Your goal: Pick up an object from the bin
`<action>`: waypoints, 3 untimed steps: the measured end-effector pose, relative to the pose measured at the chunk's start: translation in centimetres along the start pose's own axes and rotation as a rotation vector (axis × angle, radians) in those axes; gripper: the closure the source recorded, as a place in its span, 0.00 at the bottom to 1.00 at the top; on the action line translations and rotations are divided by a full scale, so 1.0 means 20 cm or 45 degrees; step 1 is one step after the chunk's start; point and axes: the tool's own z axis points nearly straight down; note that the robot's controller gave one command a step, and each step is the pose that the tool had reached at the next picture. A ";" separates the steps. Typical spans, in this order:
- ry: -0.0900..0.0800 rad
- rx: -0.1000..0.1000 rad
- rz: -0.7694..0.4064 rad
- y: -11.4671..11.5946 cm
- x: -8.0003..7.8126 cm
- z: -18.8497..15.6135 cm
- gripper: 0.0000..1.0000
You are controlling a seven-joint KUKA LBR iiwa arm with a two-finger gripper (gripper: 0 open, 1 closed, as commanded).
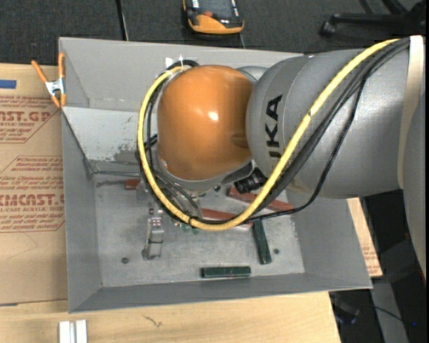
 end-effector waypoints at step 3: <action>-0.003 0.001 0.175 -0.47 -0.49 0.87 0.00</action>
Offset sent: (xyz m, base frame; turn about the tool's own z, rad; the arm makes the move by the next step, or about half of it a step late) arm 0.1087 -0.0328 -0.1760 -0.0013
